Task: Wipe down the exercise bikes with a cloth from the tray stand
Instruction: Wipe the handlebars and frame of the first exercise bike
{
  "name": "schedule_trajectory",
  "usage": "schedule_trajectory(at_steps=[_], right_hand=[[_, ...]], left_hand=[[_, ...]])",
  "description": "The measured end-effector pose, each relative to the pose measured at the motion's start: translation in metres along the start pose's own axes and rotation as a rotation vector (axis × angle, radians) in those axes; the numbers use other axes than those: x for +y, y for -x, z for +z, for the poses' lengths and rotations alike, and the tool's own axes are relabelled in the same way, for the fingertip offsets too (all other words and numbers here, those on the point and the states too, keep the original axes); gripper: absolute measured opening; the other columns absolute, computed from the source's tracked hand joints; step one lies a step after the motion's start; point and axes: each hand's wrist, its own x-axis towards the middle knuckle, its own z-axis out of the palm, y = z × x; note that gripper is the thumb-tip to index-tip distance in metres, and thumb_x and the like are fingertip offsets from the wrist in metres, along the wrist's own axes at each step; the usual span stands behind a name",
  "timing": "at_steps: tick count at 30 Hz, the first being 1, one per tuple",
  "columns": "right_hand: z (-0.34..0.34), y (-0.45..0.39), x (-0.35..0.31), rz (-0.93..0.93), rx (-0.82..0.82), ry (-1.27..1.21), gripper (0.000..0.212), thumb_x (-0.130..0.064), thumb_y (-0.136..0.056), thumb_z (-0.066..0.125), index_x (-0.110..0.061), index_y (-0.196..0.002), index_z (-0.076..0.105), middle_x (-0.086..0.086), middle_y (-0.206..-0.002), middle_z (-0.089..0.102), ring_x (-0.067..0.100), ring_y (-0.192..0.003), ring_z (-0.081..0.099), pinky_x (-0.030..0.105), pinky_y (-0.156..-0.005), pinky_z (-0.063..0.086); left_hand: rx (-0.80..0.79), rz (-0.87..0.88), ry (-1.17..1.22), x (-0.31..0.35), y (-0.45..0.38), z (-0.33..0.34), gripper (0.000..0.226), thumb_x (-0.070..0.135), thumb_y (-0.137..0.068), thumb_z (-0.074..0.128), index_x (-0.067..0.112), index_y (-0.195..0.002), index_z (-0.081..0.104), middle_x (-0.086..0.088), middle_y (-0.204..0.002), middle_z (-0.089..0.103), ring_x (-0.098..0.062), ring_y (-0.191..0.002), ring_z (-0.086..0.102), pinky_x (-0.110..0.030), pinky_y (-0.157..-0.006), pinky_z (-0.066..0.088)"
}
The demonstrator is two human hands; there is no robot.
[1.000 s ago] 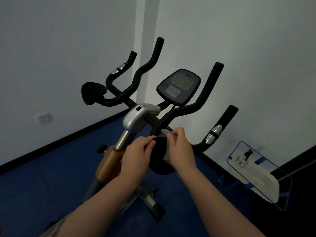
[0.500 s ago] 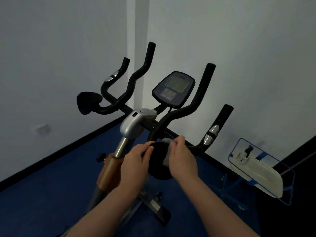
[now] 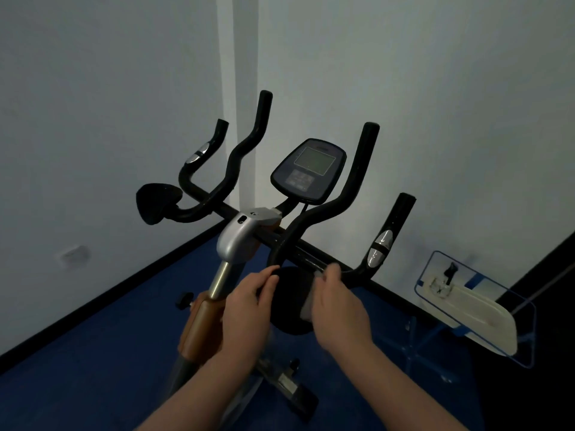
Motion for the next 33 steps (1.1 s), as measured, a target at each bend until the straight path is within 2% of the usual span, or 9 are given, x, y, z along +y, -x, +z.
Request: schedule_trajectory(at_steps=[4,7,11,14,18,22,26,29,33], right_hand=[[-0.018,0.017,0.016,-0.056,-0.024,-0.039,0.018,-0.038,-0.1,0.027,-0.027,-0.088,0.034,-0.008,-0.062,0.052,0.004,-0.054,0.048,0.022,-0.043,0.032],[-0.031,-0.003,0.007,-0.153,0.186,-0.167,0.016,-0.042,-0.097,0.038,-0.032,-0.085,0.04,-0.01,-0.066,0.054,0.001,-0.058,0.052,0.021,-0.046,0.036],[-0.011,-0.016,-0.013,-0.385,0.165,-0.064,0.009,-0.033,-0.091,0.056,-0.029,-0.098,0.054,-0.011,-0.094,0.056,0.008,-0.086,0.052,0.029,-0.072,0.045],[0.01,-0.003,-0.009,-0.479,0.222,0.136,0.007,-0.028,-0.087,0.061,-0.023,-0.091,0.059,-0.005,-0.091,0.06,0.017,-0.086,0.053,0.036,-0.073,0.044],[-0.003,-0.007,0.003,-0.631,0.029,0.206,0.007,-0.031,-0.084,0.06,-0.027,-0.089,0.058,-0.01,-0.087,0.06,0.014,-0.085,0.053,0.03,-0.073,0.039],[-0.012,-0.024,-0.015,-0.434,0.091,-0.074,0.011,-0.033,-0.085,0.063,-0.029,-0.093,0.058,-0.012,-0.093,0.059,0.006,-0.085,0.053,0.025,-0.07,0.045],[0.006,-0.005,-0.018,-0.523,0.134,0.147,0.01,-0.026,-0.086,0.063,-0.021,-0.094,0.06,-0.004,-0.088,0.062,0.016,-0.082,0.056,0.033,-0.07,0.046],[-0.002,0.001,-0.005,-0.709,-0.041,0.333,0.009,-0.028,-0.085,0.061,-0.021,-0.091,0.062,-0.004,-0.088,0.062,0.018,-0.084,0.055,0.031,-0.07,0.04],[-0.018,-0.014,-0.013,-0.66,-0.108,0.267,0.012,-0.032,-0.082,0.064,-0.024,-0.091,0.063,-0.007,-0.091,0.063,0.015,-0.088,0.055,0.026,-0.073,0.038]], left_hand=[[-0.082,-0.078,0.082,0.008,-0.002,-0.01,0.022,0.021,-0.092,0.058,0.03,-0.109,0.067,0.015,-0.095,0.069,0.011,-0.094,0.06,-0.017,-0.085,0.051],[-0.155,-0.18,0.232,0.016,-0.005,-0.021,0.021,0.017,-0.092,0.058,0.023,-0.108,0.07,0.014,-0.091,0.072,0.009,-0.092,0.064,-0.005,-0.071,0.047],[-0.204,-0.253,0.351,0.023,-0.006,-0.026,0.023,0.011,-0.095,0.052,0.01,-0.109,0.07,-0.005,-0.099,0.074,-0.017,-0.097,0.068,-0.029,-0.081,0.056],[-0.206,-0.261,0.389,0.018,-0.001,-0.027,0.025,0.013,-0.097,0.047,0.014,-0.107,0.07,-0.003,-0.097,0.075,-0.013,-0.09,0.069,-0.021,-0.072,0.055],[-0.188,-0.317,0.462,0.012,0.003,-0.03,0.026,0.01,-0.097,0.045,0.01,-0.105,0.07,-0.006,-0.093,0.075,-0.015,-0.086,0.071,-0.016,-0.066,0.053],[-0.18,-0.335,0.518,0.013,0.002,-0.029,0.026,0.01,-0.097,0.046,0.005,-0.111,0.067,-0.011,-0.102,0.073,-0.02,-0.093,0.069,-0.025,-0.076,0.058],[-0.159,-0.326,0.515,0.012,0.007,-0.028,0.026,0.008,-0.096,0.044,0.008,-0.108,0.068,-0.01,-0.102,0.072,-0.018,-0.093,0.069,-0.025,-0.077,0.057],[-0.159,-0.32,0.525,0.013,0.006,-0.029,0.029,0.005,-0.097,0.041,0.004,-0.108,0.067,-0.013,-0.102,0.071,-0.023,-0.096,0.068,-0.026,-0.078,0.056],[-0.156,-0.296,0.525,0.014,0.005,-0.032,0.031,0.01,-0.098,0.04,0.003,-0.108,0.068,-0.01,-0.101,0.072,-0.017,-0.092,0.068,-0.018,-0.071,0.055]])
